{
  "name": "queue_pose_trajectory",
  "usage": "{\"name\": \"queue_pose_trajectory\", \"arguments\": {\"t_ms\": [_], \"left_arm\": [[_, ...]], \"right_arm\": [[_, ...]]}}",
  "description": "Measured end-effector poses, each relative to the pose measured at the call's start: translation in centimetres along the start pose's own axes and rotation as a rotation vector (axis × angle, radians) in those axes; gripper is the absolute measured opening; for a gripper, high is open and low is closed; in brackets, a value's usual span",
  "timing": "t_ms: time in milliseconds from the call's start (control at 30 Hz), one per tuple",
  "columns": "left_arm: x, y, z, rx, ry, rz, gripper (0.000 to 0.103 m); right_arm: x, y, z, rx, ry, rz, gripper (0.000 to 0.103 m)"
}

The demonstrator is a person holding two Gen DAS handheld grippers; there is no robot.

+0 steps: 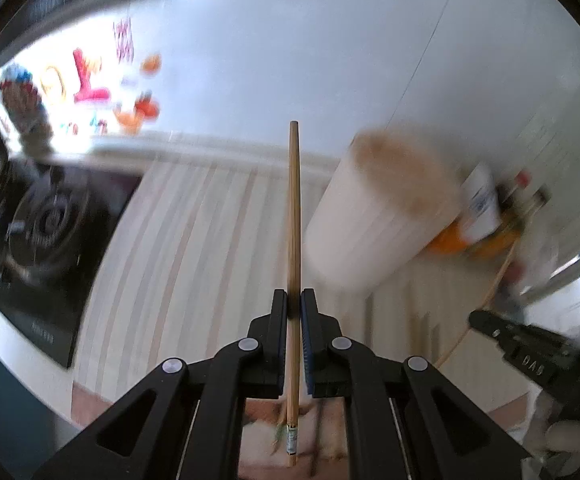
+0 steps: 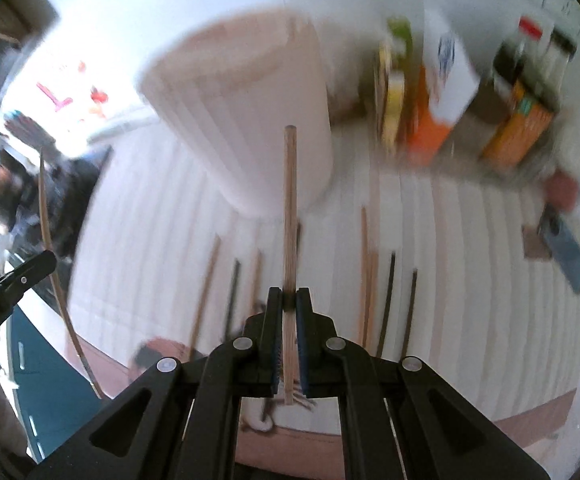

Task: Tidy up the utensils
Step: 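Lift the wooden chopsticks with both tools and carry them over the cream holder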

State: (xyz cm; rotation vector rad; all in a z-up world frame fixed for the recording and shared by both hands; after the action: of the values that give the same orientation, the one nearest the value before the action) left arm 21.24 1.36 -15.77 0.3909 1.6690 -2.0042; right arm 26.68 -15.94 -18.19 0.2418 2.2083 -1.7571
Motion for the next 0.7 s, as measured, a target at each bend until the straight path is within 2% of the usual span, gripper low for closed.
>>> {"name": "queue_pose_trajectory", "arguments": {"t_ms": [100, 200, 267, 367, 467, 500, 700], "left_arm": [[-3.8, -2.4, 1.8, 0.059, 0.017, 0.065, 0.004], [-7.6, -4.2, 3.9, 0.068, 0.046, 0.157, 0.004], [-10.3, -4.6, 5.3, 0.073, 0.061, 0.214, 0.004], [-13.7, -4.2, 6.8, 0.072, 0.079, 0.256, 0.004], [-16.1, -3.3, 7.8, 0.073, 0.092, 0.281, 0.004], [-16.9, -2.7, 7.9, 0.066, 0.091, 0.287, 0.004], [-20.4, 1.8, 7.9, 0.083, 0.054, 0.279, 0.004]], "right_arm": [[-2.9, -5.0, -0.1, -0.058, 0.005, 0.081, 0.007], [-6.3, -10.2, 0.2, -0.084, -0.005, 0.177, 0.007], [-8.9, -14.3, 0.2, -0.081, -0.017, 0.258, 0.007], [-14.0, -17.3, 0.4, -0.031, -0.025, 0.363, 0.007], [-17.8, -19.0, 0.9, 0.004, -0.010, 0.432, 0.007], [-19.0, -18.3, 0.4, 0.008, -0.002, 0.442, 0.007], [-22.9, -16.4, 1.6, 0.000, 0.048, 0.429, 0.007]]}}
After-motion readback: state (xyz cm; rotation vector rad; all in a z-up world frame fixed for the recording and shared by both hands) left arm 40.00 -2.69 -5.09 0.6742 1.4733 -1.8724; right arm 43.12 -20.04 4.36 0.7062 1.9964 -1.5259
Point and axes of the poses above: each gripper's, at about its wrist camera, not at the fingertips, and y roughly the way its jaws point, z to its right, x to its underside, the point moved 4 cm from there along y, roughly the way its jaws point, and after that the axes turned 1 degree about x, right-handed, at the moved point
